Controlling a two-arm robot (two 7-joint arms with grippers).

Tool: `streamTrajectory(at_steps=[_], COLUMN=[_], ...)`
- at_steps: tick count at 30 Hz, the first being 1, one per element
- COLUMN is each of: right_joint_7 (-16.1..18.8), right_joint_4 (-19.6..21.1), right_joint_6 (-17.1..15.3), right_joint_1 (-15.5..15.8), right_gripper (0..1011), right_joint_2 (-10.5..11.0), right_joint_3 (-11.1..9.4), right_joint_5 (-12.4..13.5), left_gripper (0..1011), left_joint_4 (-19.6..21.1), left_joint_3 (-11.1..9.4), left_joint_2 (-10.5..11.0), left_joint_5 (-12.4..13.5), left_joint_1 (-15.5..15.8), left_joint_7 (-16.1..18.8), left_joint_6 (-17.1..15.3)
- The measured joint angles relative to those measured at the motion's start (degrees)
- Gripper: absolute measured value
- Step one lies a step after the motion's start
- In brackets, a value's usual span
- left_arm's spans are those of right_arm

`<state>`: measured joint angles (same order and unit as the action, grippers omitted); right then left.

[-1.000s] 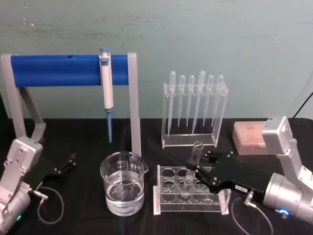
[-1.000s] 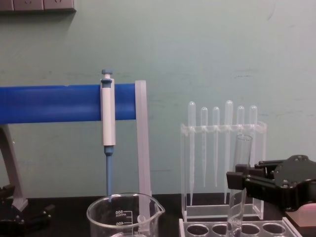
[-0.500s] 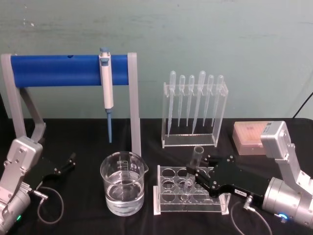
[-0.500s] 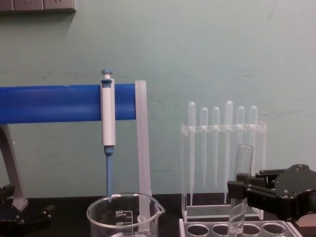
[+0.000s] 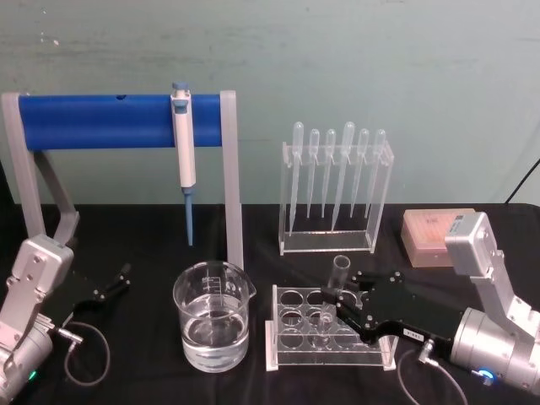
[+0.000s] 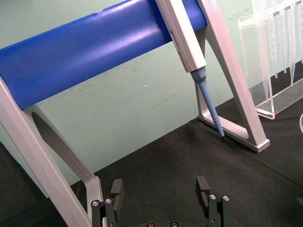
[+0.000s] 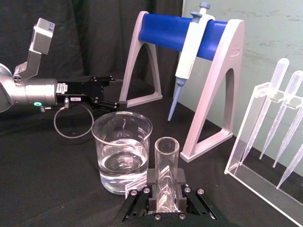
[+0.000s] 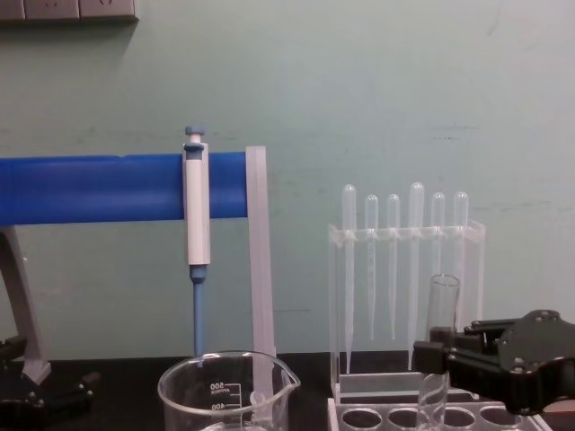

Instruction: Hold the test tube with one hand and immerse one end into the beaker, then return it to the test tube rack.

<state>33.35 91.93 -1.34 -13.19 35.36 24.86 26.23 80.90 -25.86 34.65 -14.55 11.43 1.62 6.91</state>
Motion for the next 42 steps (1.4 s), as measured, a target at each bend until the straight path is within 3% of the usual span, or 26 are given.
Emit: streamTrajectory(at_steps=[26,42], right_joint_7=[0.16,0.15], right_joint_4=[-0.7,-0.61], right_joint_6=[0.3,0.25], right_joint_1=[0.04,0.04], right_gripper=[244,765], right_joint_2=[-0.45,-0.4], right_joint_3=[0.22,0.21], right_joint_5=[0.07,0.1], left_gripper=[1000,1000], left_joint_4=[0.0,0.0], left_joint_3=[0.0,0.0], left_joint_2=[0.0,0.0], left_joint_5=[0.0,0.0], left_joint_1=[0.0,0.0], left_joint_7=[0.0,0.0], left_joint_6=[0.0,0.0])
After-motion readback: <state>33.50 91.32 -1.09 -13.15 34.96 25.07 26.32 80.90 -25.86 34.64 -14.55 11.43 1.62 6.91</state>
